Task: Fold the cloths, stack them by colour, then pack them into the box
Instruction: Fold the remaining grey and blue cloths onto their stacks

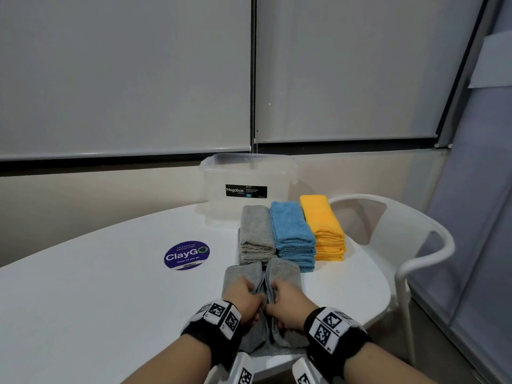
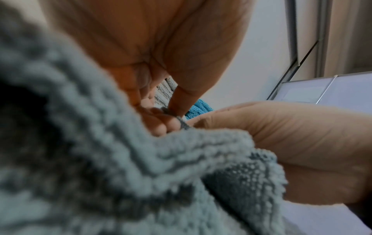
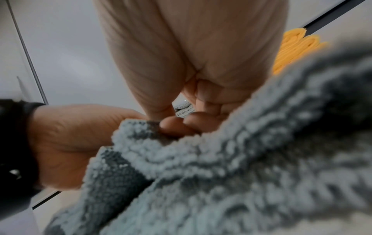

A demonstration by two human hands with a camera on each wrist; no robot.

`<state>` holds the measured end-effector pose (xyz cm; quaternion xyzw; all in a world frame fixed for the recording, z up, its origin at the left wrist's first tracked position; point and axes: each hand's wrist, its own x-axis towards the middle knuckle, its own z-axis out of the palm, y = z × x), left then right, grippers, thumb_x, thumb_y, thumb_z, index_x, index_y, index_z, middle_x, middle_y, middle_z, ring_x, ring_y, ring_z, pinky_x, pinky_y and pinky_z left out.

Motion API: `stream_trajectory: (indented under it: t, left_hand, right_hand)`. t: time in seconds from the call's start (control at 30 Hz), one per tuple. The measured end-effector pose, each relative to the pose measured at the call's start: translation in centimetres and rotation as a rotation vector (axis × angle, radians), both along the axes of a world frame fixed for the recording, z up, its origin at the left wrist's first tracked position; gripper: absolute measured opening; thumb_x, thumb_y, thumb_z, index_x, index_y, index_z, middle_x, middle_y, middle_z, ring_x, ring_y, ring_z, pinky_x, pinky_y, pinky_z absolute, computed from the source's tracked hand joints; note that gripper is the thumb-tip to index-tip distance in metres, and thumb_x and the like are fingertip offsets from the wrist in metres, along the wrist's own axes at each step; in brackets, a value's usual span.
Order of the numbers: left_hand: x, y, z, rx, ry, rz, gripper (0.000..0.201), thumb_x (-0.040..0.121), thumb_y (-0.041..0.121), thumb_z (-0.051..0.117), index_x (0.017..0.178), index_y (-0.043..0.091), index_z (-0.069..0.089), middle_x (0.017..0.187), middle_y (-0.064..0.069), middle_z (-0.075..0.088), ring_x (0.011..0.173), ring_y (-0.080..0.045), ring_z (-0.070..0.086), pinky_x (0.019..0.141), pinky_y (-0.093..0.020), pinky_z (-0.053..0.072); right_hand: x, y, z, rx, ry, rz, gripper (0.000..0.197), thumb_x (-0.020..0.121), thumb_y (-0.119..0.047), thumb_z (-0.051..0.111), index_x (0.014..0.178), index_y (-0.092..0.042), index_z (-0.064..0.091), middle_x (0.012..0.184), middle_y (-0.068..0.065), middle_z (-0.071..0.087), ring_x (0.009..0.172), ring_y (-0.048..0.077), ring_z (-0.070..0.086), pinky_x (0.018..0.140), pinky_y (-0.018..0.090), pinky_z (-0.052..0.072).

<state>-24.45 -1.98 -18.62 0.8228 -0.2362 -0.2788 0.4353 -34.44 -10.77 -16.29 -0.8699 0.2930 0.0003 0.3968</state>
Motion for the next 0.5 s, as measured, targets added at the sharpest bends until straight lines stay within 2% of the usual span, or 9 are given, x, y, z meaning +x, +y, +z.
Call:
stream_trajectory:
  t: [0.1,0.17,0.23,0.3,0.33,0.4,0.5]
  left_hand:
    - [0.1,0.3,-0.5,0.008,-0.048,-0.006,0.019,0.089,0.020,0.059,0.096,0.015,0.042,0.053,-0.004,0.054,0.039,-0.018,0.050,0.050,-0.028,0.045]
    - [-0.1,0.3,-0.6,0.009,-0.046,-0.027,0.023,0.089,0.022,0.061,0.099,0.013,0.041,0.060,-0.006,0.056,0.046,-0.019,0.052,0.054,-0.031,0.048]
    - [-0.2,0.3,-0.4,0.064,-0.094,-0.081,0.037,0.084,0.030,0.065,0.108,0.013,0.044,0.085,-0.010,0.063,0.070,-0.023,0.059,0.074,-0.033,0.051]
    - [-0.3,0.5,0.1,0.184,-0.202,-0.141,0.044,0.086,0.034,0.064,0.120,0.013,0.046,0.112,-0.010,0.062,0.098,-0.023,0.059,0.086,-0.026,0.044]
    - [-0.2,0.5,0.3,0.209,-0.228,-0.160,0.045,0.087,0.034,0.062,0.123,0.012,0.047,0.118,-0.009,0.061,0.107,-0.022,0.058,0.087,-0.024,0.042]
    - [-0.1,0.4,0.5,0.235,-0.239,-0.195,0.043,0.090,0.034,0.058,0.126,0.011,0.049,0.121,-0.010,0.062,0.112,-0.023,0.058,0.090,-0.024,0.042]
    - [-0.2,0.6,0.8,0.284,-0.254,-0.266,0.034,0.092,0.024,0.050,0.123,0.009,0.055,0.118,-0.014,0.065,0.110,-0.028,0.060,0.089,-0.027,0.045]
  right_hand:
    - [-0.1,0.1,-0.5,-0.007,-0.011,0.008,0.034,0.083,-0.017,0.059,0.115,-0.017,0.046,0.092,0.001,0.059,0.059,0.011,0.053,0.051,0.022,0.045]
    - [-0.1,0.3,-0.8,-0.007,0.012,0.029,0.043,0.081,-0.019,0.059,0.121,-0.018,0.045,0.094,0.002,0.061,0.066,0.017,0.057,0.060,0.030,0.051]
    - [-0.1,0.5,-1.1,-0.026,0.026,0.046,0.047,0.076,-0.021,0.056,0.122,-0.018,0.046,0.099,0.008,0.064,0.076,0.028,0.064,0.070,0.041,0.056]
    - [0.0,0.4,-1.3,-0.004,0.012,0.046,0.045,0.076,-0.019,0.052,0.121,-0.020,0.047,0.098,0.008,0.066,0.068,0.026,0.066,0.064,0.039,0.056]
    - [-0.1,0.4,-1.3,0.012,0.001,0.040,0.044,0.078,-0.017,0.051,0.122,-0.020,0.048,0.093,0.005,0.065,0.060,0.021,0.063,0.058,0.033,0.053]
    - [-0.2,0.4,-1.2,0.026,-0.017,0.016,0.039,0.085,-0.017,0.052,0.124,-0.019,0.047,0.080,-0.001,0.061,0.051,0.010,0.055,0.046,0.022,0.046]
    - [-0.7,0.6,-1.0,0.089,-0.038,-0.004,0.038,0.091,-0.020,0.054,0.127,-0.014,0.044,0.067,-0.003,0.058,0.038,0.005,0.053,0.038,0.019,0.043]
